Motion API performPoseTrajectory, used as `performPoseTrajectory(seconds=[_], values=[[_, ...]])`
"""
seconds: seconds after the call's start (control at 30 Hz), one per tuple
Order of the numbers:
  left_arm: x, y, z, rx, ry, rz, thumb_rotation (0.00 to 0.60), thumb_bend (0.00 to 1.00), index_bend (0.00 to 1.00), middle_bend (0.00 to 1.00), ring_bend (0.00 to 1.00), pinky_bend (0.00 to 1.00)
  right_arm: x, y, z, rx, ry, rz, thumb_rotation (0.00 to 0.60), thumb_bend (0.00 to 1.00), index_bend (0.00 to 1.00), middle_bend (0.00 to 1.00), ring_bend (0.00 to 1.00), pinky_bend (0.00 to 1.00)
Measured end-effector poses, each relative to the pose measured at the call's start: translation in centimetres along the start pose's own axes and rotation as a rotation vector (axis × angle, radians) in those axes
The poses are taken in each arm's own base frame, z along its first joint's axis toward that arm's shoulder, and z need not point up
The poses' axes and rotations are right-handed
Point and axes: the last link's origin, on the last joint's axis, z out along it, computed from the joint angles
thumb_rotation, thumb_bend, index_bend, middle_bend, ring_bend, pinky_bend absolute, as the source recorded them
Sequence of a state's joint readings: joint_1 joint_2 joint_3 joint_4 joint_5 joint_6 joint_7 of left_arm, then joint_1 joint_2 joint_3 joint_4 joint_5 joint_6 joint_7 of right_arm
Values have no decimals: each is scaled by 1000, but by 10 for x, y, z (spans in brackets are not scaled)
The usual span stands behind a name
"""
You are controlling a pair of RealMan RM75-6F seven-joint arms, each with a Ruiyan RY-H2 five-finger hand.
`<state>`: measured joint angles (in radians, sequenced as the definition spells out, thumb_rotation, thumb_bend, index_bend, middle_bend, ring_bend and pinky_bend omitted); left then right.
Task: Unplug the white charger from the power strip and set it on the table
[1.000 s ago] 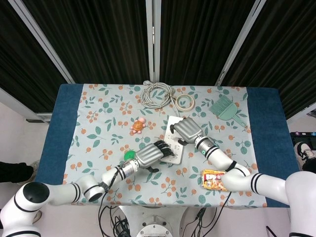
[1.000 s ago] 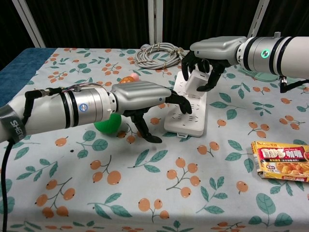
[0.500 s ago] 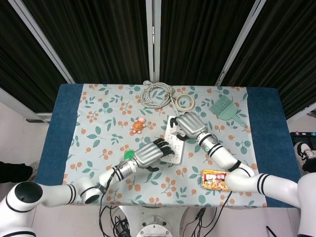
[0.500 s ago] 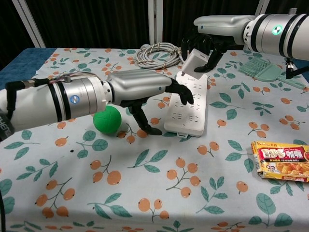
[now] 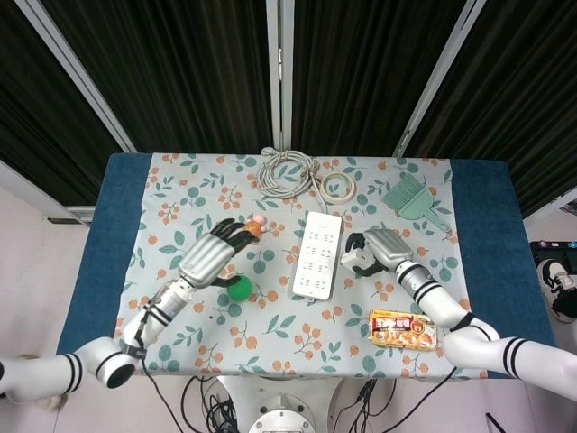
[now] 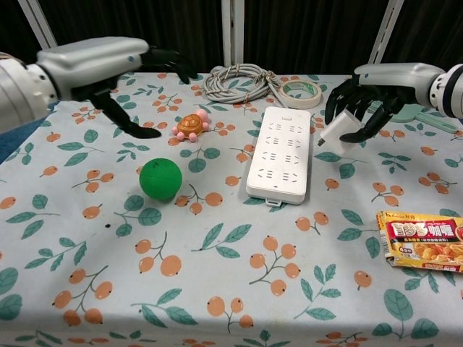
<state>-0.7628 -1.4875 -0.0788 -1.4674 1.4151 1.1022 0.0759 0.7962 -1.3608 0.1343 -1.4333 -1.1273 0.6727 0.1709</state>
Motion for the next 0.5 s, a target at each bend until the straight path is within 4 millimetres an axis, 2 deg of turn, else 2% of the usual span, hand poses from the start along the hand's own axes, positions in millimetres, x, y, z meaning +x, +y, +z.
performPoseTrajectory(seconds=[0.1, 0.2, 0.3, 0.5], values=[[7, -21, -18, 87, 23, -5, 600, 174, 190, 206, 101, 103, -4, 9, -8, -9, -35, 0, 600, 267, 122, 307, 102, 115], [13, -41, -37, 167, 53, -9, 600, 173, 190, 206, 101, 101, -2, 20, -17, -33, -51, -12, 600, 244, 3, 135, 9, 28], [19, -58, -56, 243, 77, -6, 600, 172, 190, 206, 101, 101, 3, 29, -25, -58, -60, -23, 600, 241, 0, 40, 0, 0], [25, -91, -92, 387, 84, 25, 600, 171, 190, 206, 101, 100, 15, 36, -41, -67, -5, -78, 600, 242, 0, 24, 0, 0]])
